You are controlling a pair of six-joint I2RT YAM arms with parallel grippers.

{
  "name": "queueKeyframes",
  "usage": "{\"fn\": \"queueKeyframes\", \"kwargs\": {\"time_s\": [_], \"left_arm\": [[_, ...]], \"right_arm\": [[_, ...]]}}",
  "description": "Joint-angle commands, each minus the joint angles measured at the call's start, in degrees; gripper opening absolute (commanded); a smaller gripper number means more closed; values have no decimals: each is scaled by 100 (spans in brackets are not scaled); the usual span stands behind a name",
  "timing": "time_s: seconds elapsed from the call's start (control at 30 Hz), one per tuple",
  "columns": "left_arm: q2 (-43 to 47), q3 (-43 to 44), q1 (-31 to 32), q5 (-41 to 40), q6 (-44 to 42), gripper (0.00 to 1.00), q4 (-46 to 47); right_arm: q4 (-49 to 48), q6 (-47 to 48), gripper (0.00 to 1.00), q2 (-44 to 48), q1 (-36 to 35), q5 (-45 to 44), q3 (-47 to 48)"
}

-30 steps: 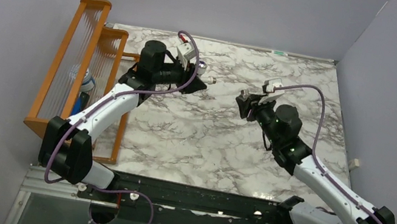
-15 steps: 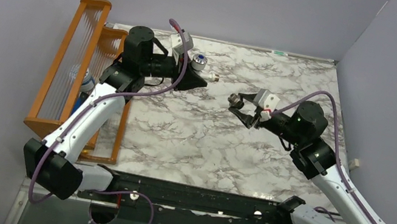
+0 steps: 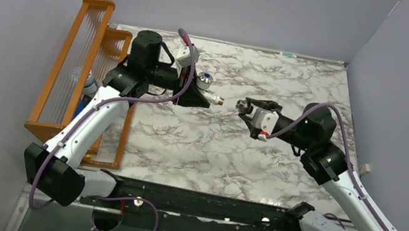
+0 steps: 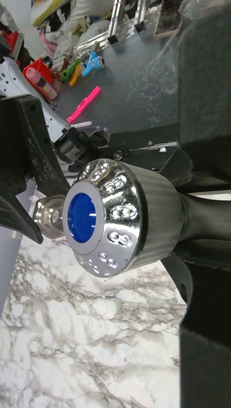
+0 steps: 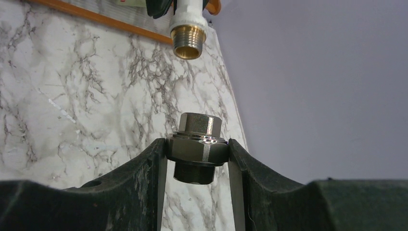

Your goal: Install the water faucets

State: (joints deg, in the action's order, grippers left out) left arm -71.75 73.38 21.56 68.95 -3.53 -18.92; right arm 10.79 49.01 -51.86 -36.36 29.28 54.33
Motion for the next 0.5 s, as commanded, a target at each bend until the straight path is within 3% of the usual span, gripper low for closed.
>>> {"fn": "queueKeyframes", "kwargs": {"time_s": [0.0, 0.47], "left_arm": [[-148, 169, 31, 268, -32, 0, -95], [-235, 198, 76, -63, 758, 0, 330]], "right_arm": [[-219, 501, 1, -61, -137, -102, 329], [-1359, 1882, 1, -16, -904, -1254, -200]]}}
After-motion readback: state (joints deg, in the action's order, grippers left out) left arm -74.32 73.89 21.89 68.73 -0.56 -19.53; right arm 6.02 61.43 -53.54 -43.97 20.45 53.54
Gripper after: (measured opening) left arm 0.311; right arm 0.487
